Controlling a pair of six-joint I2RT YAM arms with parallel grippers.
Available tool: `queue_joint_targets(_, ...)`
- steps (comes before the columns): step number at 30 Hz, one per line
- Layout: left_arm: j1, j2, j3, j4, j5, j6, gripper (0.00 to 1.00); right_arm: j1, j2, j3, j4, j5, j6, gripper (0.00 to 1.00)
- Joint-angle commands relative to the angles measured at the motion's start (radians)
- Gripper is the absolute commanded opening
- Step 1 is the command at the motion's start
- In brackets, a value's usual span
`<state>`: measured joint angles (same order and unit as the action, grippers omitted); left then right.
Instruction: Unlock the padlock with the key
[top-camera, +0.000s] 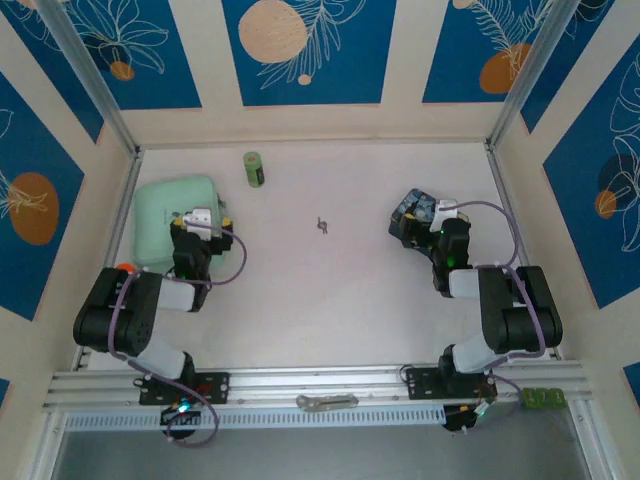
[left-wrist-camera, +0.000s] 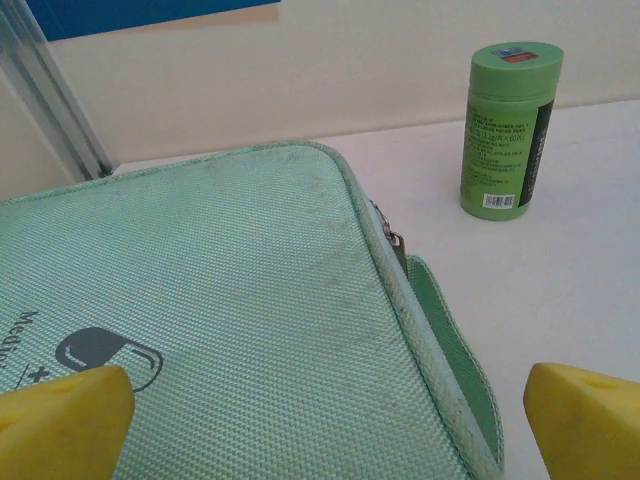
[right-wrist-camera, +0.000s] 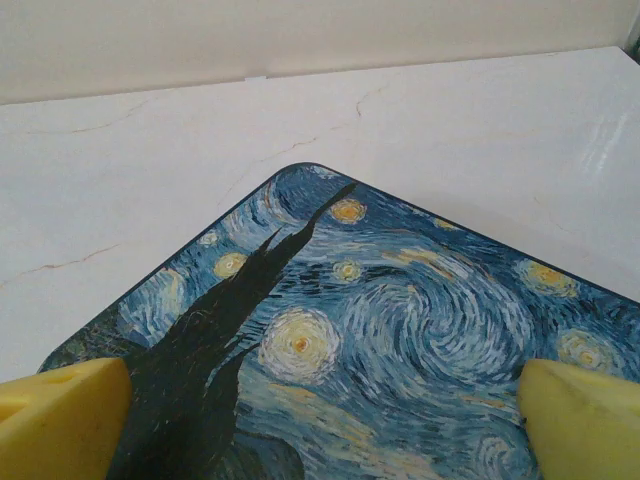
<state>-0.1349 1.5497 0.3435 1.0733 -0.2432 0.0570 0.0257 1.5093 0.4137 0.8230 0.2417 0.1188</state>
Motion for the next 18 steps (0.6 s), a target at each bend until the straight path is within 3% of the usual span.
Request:
queue_joint_targets(1,0.011,0.024,0.008,-0.070,-0.013,-0.006,1.00,0.000,0.011,-0.010,0.010,-0.020,0.004,0.99)
queue_joint_targets(18,0.011,0.024,0.011,-0.075,-0.011,-0.009,1.00,-0.010,0.011,-0.006,0.002,-0.041,0.010,0.99)
